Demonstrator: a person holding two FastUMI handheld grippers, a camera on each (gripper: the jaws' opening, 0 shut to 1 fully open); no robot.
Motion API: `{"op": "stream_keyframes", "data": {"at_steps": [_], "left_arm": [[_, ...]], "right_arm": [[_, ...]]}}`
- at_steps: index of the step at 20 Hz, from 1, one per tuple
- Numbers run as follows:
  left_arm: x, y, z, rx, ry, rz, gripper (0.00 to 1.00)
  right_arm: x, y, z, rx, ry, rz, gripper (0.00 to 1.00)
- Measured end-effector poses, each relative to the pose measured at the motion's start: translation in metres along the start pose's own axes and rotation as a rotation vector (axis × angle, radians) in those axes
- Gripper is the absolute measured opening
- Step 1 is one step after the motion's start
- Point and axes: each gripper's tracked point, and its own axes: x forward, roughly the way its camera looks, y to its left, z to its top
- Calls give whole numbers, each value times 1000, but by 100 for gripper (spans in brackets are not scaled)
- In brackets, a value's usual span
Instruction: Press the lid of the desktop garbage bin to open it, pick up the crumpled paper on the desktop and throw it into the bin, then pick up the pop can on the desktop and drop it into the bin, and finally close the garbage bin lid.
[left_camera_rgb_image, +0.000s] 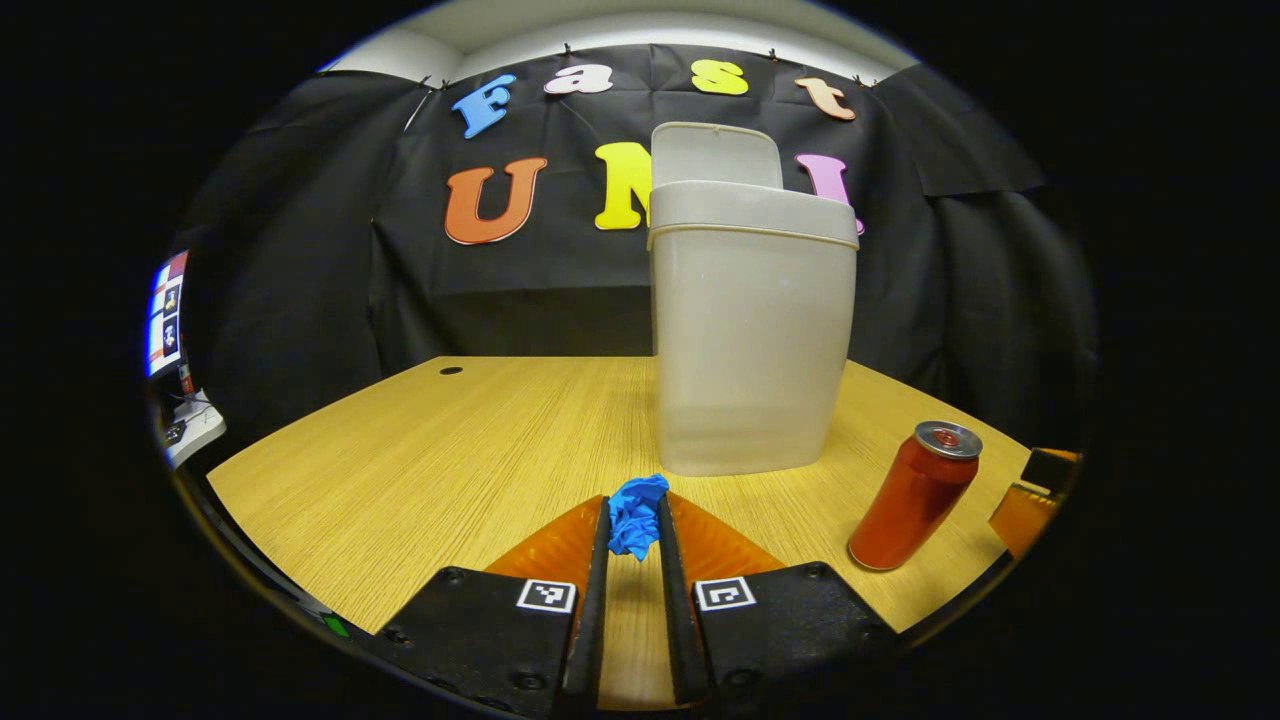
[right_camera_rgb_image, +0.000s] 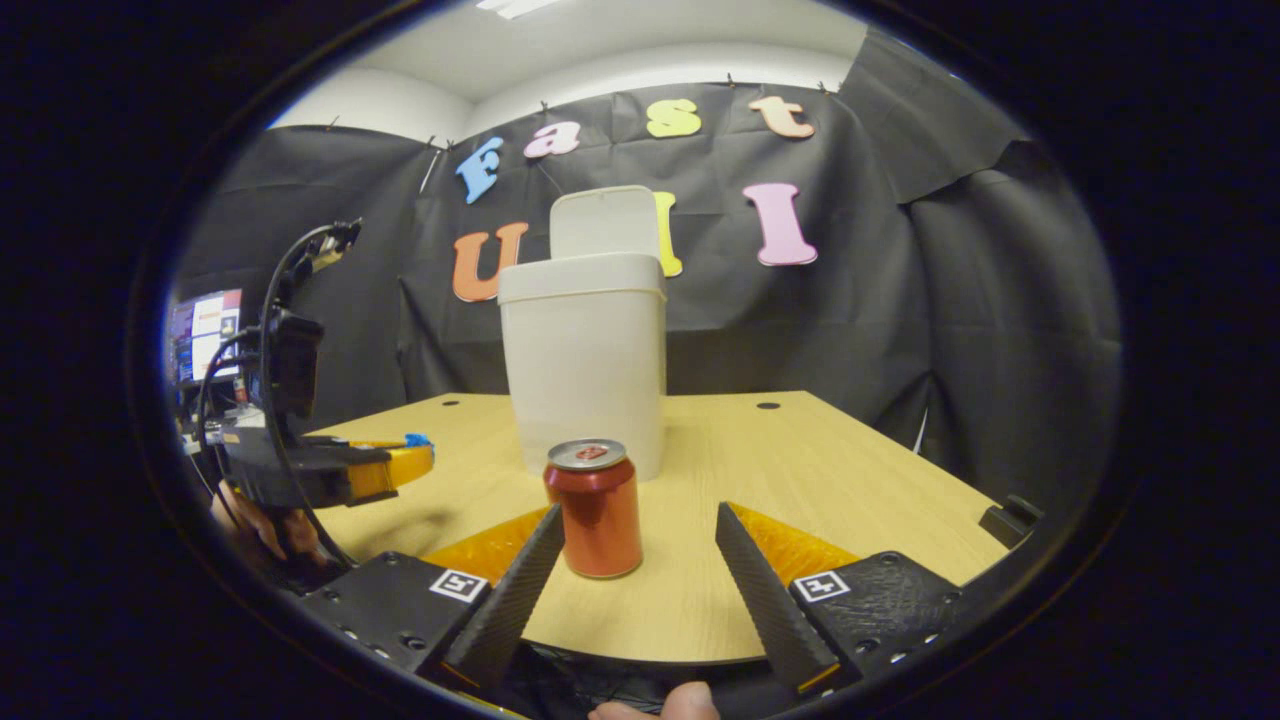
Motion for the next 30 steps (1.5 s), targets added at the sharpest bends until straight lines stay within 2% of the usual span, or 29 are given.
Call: {"op": "stream_keyframes", "data": {"at_steps": [9,30], "left_arm": [[0,11,11,-8,-25,2,29],[12,24,28,-12,-53,10,29]], "right_arm": [[30,21,-29,-16,103,5,96],[80,24,-30,-30,201,-24,95]]}}
